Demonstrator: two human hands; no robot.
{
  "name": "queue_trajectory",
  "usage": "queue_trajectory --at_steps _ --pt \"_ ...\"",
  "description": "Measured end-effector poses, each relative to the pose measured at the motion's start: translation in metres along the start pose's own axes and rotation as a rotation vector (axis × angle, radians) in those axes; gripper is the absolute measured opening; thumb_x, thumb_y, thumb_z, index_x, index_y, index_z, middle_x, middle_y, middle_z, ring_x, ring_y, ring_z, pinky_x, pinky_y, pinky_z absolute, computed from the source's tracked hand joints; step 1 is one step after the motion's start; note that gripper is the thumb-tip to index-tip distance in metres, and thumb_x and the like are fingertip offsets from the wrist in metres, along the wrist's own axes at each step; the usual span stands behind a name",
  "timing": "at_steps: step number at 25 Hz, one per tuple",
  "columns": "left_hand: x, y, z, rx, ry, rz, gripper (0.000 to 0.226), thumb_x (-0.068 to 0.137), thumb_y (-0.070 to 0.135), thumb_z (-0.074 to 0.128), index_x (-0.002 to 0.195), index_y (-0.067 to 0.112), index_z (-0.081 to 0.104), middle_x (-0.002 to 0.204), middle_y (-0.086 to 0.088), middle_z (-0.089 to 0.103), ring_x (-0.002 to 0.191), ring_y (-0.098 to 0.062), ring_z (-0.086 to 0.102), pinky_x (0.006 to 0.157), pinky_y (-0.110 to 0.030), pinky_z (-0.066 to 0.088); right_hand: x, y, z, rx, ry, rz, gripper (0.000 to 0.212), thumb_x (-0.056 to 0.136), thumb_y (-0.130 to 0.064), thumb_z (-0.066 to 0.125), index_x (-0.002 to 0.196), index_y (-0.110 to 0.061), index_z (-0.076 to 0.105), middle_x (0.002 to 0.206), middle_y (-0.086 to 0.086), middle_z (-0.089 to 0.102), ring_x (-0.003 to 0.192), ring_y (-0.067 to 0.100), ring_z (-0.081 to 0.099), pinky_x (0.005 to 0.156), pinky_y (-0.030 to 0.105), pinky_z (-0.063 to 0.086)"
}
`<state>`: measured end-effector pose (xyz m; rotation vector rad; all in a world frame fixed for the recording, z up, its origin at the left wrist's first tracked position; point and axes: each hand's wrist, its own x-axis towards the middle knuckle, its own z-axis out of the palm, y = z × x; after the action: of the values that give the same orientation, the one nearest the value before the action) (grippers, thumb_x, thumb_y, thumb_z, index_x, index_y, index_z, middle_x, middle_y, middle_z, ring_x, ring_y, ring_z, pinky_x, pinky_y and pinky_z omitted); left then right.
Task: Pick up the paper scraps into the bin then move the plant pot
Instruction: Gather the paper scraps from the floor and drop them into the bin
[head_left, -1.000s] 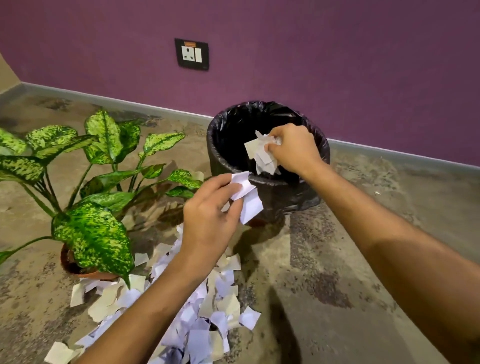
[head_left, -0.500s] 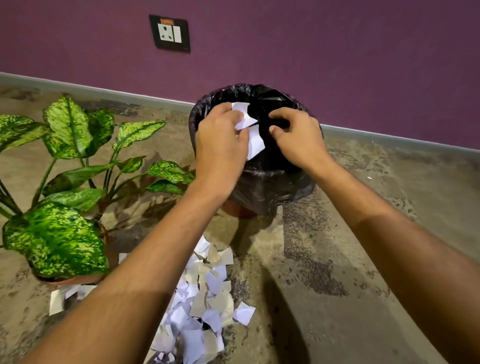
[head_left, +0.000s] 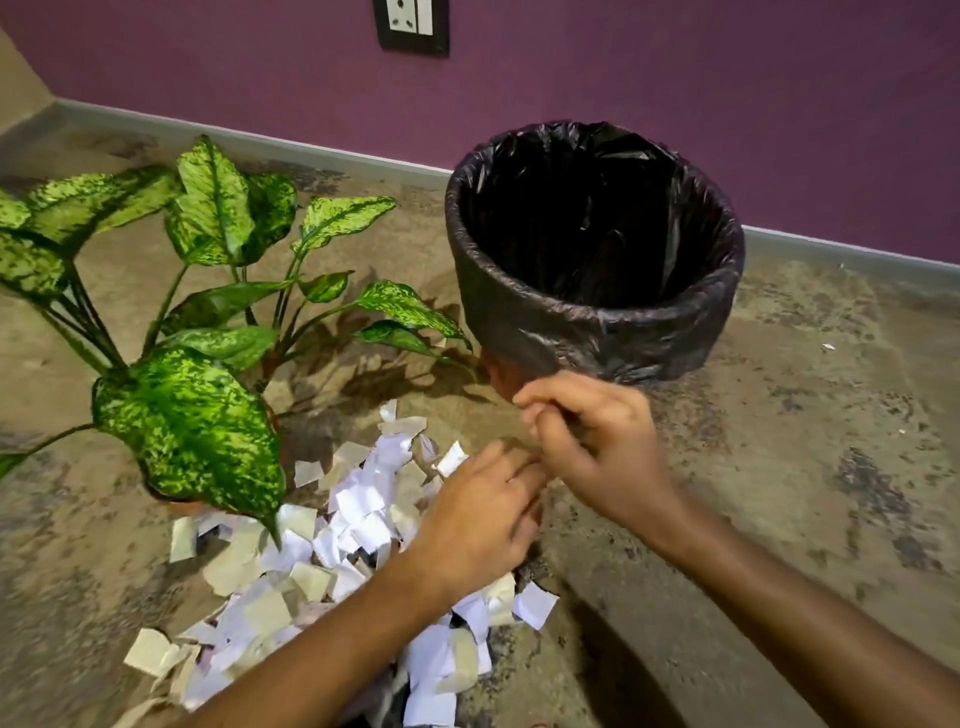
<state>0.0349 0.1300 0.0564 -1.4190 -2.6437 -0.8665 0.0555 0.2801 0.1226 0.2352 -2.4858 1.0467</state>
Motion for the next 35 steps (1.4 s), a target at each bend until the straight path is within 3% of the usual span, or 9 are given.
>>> queue_trajectory --at_steps 3,8,15,20,23,28,31,33,35 --pt "-0.043 -0.040 0.008 0.085 -0.190 -0.128 0.031 0.084 0.019 0.058 0.112 0.010 0.065 0.118 -0.009 0.063 0.116 -0.029 0.052 0.101 -0.040 0.044 -0.029 0.031 0.047 -0.152 -0.360 0.076 0.023 0.088 -0.012 0.054 0.106 -0.015 0.069 0.100 -0.002 0.069 0.089 0.018 0.065 0.078 0.034 0.054" --pt "-0.075 -0.087 -0.011 0.144 -0.152 -0.407 0.042 0.078 0.015 0.074 0.118 0.003 0.064 0.124 -0.016 0.062 0.122 -0.038 0.051 0.102 -0.047 0.041 -0.023 0.096 0.118 -0.361 -0.708 0.109 0.045 0.087 -0.014 0.049 0.132 -0.018 0.050 0.133 0.001 0.051 0.117 0.025 0.053 0.094 0.033 0.044" --pt "-0.143 -0.124 -0.032 0.216 -0.251 -0.593 0.055 0.092 0.045 0.045 0.136 0.012 0.046 0.141 -0.010 0.045 0.131 -0.027 0.035 0.107 -0.036 0.030 0.054 0.150 0.189 -0.552 -0.797 0.280 0.063 0.088 -0.044 0.052 0.144 -0.026 0.027 0.151 0.012 0.032 0.133 0.036 0.036 0.106 0.041 0.036" --pt "-0.191 -0.138 -0.054 0.164 -0.172 -0.768 0.058 0.091 0.041 0.055 0.141 0.016 0.040 0.146 -0.010 0.038 0.134 -0.027 0.035 0.108 -0.040 0.035 0.090 0.166 0.210 -0.513 -0.873 0.461 0.082 0.084 -0.070 0.041 0.149 -0.036 0.004 0.159 0.009 0.017 0.143 0.034 0.022 0.114 0.043 0.028" --pt "-0.216 -0.149 -0.064 0.174 -0.231 -0.941 0.069 0.090 0.047 0.055 0.147 0.017 0.029 0.155 -0.006 0.025 0.141 -0.025 0.022 0.113 -0.042 0.028 0.101 0.165 0.223 -0.426 -0.862 0.517 0.082 0.084 -0.069 0.047 0.151 -0.033 0.013 0.158 0.011 0.019 0.142 0.036 0.023 0.114 0.045 0.027" --pt "-0.239 -0.157 -0.070 0.139 -0.288 -1.187 0.092 0.082 0.063 0.056 0.151 0.020 0.012 0.157 -0.006 0.015 0.143 -0.031 0.012 0.113 -0.053 0.024 0.103 0.156 0.235 -0.421 -0.811 0.458 0.080 0.089 -0.060 0.051 0.152 -0.030 0.012 0.161 0.007 0.010 0.145 0.033 0.016 0.115 0.041 0.021" --pt "-0.239 -0.160 -0.068 0.070 -0.316 -1.265 0.106 0.074 0.070 0.060 0.151 0.025 0.002 0.160 -0.003 -0.001 0.145 -0.033 -0.002 0.114 -0.059 0.017 0.094 0.146 0.239 -0.398 -0.817 0.450 0.073 0.091 -0.062 0.043 0.148 -0.022 0.024 0.157 0.010 0.024 0.139 0.034 0.030 0.111 0.042 0.029" --pt "-0.233 -0.161 -0.066 0.010 -0.318 -1.293 0.119 0.063 0.079 0.059 0.151 0.027 -0.003 0.160 -0.002 -0.008 0.145 -0.033 -0.008 0.114 -0.060 0.013 0.079 0.132 0.242 -0.422 -0.874 0.334 0.069 0.092 -0.063 0.036 0.144 -0.017 0.030 0.151 0.015 0.034 0.133 0.036 0.038 0.106 0.045 0.036" --pt "-0.224 -0.161 -0.062 -0.059 -0.290 -1.315 0.134 0.049 0.086 0.057 0.150 0.027 -0.006 0.160 -0.002 -0.012 0.145 -0.033 -0.011 0.116 -0.059 0.010 0.059 0.111 0.242 -0.439 -0.937 0.210 0.073 0.093 -0.066 0.030 0.149 -0.021 0.021 0.156 0.010 0.025 0.141 0.032 0.027 0.113 0.047 0.027"
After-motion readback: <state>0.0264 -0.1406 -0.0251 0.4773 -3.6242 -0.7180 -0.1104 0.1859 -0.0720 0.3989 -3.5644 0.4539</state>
